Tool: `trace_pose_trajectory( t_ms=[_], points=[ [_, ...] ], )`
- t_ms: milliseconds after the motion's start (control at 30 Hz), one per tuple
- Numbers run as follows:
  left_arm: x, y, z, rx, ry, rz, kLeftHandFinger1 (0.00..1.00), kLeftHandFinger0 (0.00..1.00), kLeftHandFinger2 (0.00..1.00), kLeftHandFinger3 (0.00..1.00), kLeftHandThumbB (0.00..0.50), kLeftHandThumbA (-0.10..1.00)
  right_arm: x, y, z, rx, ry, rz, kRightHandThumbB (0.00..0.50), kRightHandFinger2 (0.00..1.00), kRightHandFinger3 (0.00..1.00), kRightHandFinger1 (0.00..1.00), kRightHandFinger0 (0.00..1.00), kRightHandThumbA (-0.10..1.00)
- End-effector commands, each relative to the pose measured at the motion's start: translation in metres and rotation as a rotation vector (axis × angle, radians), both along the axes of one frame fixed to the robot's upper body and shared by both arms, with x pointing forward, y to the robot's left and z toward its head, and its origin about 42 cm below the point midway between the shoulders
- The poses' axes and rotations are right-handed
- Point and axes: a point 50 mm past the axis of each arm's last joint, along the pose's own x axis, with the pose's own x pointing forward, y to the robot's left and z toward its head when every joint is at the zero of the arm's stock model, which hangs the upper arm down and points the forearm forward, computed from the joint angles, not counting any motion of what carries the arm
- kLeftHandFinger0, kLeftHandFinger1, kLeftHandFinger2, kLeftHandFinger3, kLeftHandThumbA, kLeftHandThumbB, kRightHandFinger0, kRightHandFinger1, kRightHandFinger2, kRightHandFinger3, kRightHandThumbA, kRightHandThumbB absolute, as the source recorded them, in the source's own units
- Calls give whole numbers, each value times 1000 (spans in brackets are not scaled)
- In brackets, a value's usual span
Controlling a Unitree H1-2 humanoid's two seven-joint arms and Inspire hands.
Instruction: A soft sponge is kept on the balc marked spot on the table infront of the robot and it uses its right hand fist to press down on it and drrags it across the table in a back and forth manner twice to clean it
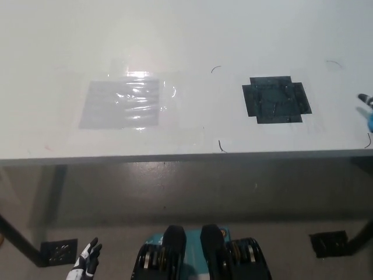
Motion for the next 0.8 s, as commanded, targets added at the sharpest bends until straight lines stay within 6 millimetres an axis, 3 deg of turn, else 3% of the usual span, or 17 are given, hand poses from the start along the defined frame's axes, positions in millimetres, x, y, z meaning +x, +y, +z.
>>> trace_pose_trajectory(
  t_ms=[0,133,167,200,233,267,400,533,600,767],
  points=[
    [-3,6,3,31,-34,8,1000,1000,1000,1000,150,1000,-4,-13,2,52,-1,-45,112,214,177,0,0,1000],
    [-4,6,2,25,-32,10,1000,1000,1000,1000,138,1000,0,-3,1,19,23,-18,84,193,182,0,0,1000],
    [-4,6,2,25,-25,12,1000,1000,1000,1000,143,1000,3,4,1,22,26,-5,88,254,247,0,0,1000],
    [-4,6,2,27,-25,11,1000,1000,1000,1000,130,1000,4,9,0,18,13,18,62,295,300,0,0,1000],
    [-3,6,2,28,-30,8,1000,1000,1000,1000,110,1000,7,17,1,35,-2,32,78,305,322,1,0,1000],
    [-1,5,2,24,-29,8,1000,1000,1000,1000,133,1000,12,28,4,60,-5,50,100,234,269,0,0,1000],
    [0,5,5,27,-33,3,1000,1000,1000,1000,108,1000,32,81,16,60,-38,142,162,166,216,0,0,1000],
    [0,6,2,21,-25,1,1000,1000,1000,1000,124,1000,46,134,26,75,-54,213,119,89,115,0,0,1000],
    [-3,5,1,32,-22,2,1000,1000,1000,1000,111,1000,49,170,26,90,-55,267,148,3,13,0,0,1000],
    [-10,4,-6,25,-15,1,1000,1000,1000,1000,126,1000,48,239,27,106,-74,383,168,0,0,0,0,1000]
  ],
)
